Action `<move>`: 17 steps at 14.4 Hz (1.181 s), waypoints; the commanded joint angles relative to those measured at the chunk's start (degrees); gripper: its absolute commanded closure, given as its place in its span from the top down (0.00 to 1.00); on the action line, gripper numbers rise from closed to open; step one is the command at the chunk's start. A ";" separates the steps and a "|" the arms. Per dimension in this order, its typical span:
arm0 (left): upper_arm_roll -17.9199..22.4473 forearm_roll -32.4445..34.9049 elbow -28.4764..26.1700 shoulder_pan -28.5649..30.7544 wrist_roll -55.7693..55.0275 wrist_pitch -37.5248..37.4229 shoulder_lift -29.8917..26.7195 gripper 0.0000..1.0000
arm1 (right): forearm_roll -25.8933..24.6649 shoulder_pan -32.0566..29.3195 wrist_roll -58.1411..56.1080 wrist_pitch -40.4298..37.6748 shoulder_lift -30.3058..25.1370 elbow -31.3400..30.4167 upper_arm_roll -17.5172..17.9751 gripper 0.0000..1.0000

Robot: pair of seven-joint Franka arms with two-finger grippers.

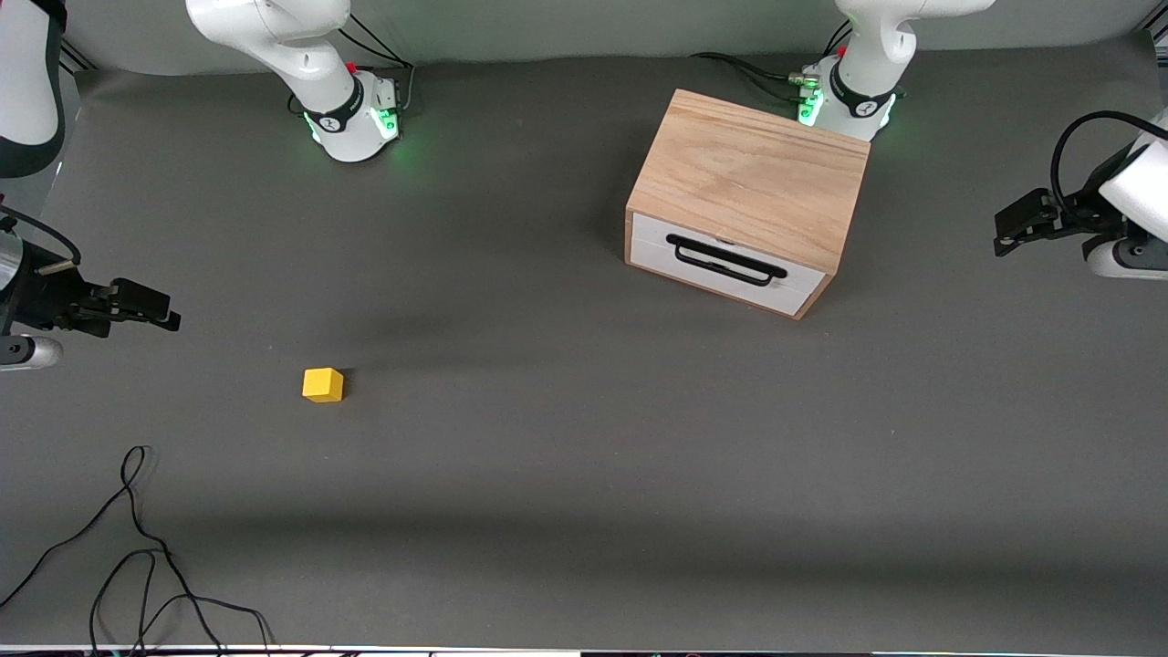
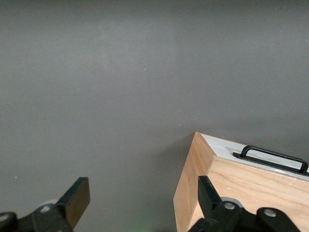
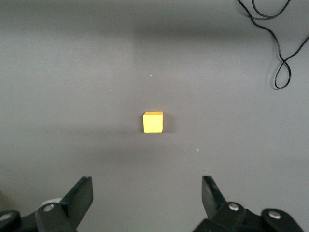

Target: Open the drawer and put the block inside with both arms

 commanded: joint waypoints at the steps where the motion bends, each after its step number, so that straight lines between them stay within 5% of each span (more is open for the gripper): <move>1: 0.56 0.38 -0.69 -0.88 0.59 -0.40 -0.51 1.00 | 0.23 0.32 0.44 -0.52 0.38 0.91 -0.05 1.00; 11: -0.31 -0.06 -0.61 -1.40 -6.68 -1.89 -0.77 1.00 | -0.12 0.67 0.96 0.00 -0.41 -0.58 -0.05 1.00; 17: -15.23 -0.15 0.01 -2.37 -43.55 -1.64 -0.16 1.00 | -0.21 0.76 0.88 0.44 -0.42 -0.76 0.04 1.00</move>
